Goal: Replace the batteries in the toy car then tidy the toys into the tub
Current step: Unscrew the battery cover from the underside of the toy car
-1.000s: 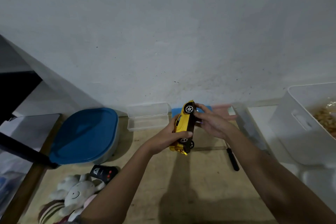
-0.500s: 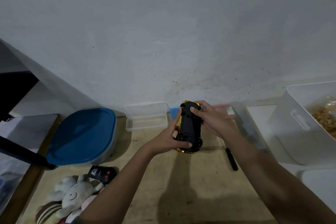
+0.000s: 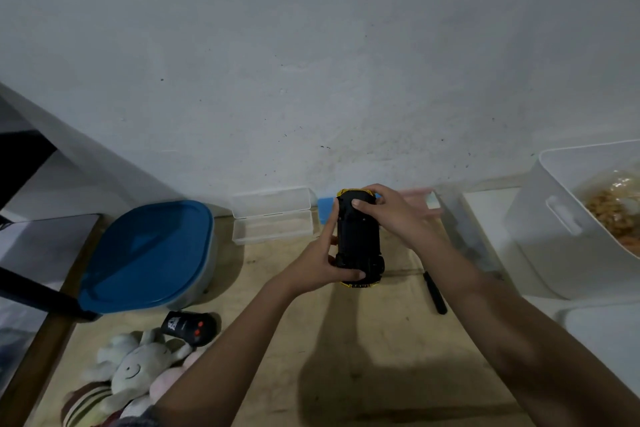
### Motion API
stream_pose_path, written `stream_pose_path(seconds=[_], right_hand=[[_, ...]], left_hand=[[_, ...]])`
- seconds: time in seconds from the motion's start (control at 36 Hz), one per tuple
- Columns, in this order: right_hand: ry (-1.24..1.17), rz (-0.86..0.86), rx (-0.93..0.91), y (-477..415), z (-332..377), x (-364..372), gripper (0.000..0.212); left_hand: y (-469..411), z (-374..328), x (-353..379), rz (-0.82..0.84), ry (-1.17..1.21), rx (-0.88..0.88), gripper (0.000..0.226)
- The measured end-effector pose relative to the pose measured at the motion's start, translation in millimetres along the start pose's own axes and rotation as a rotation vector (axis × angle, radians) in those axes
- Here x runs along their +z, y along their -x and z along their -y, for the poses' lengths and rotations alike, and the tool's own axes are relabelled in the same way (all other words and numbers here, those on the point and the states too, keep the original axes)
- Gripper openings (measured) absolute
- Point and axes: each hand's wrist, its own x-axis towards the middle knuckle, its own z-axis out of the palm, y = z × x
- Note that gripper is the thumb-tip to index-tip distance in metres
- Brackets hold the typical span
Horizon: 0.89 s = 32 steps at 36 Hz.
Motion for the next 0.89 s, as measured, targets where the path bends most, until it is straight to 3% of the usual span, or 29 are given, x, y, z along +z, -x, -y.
stream_pose_path(seconds=[0.17, 0.33, 0.67, 0.81, 0.89], right_hand=[[0.050, -0.042, 0.053, -1, -7, -7, 0.039], [0.028, -0.031, 0.030, 2, -2, -6, 0.027], [0.022, -0.065, 0.027, 4, -11, -2, 0.028], [0.061, -0.073, 0.034, 2, -17, 1, 0.038], [-0.021, -0.068, 0.059, 3, -23, -2, 0.034]], left_hand=[[0, 3, 6, 0.025, -0.055, 0.030, 0.105], [-2, 5, 6, 0.043, -0.076, 0.027, 0.105], [2, 16, 17, -0.042, 0.137, 0.040, 0.086], [1, 20, 19, -0.045, 0.203, 0.020, 0.084], [1, 26, 17, -0.070, 0.217, 0.008, 0.085]])
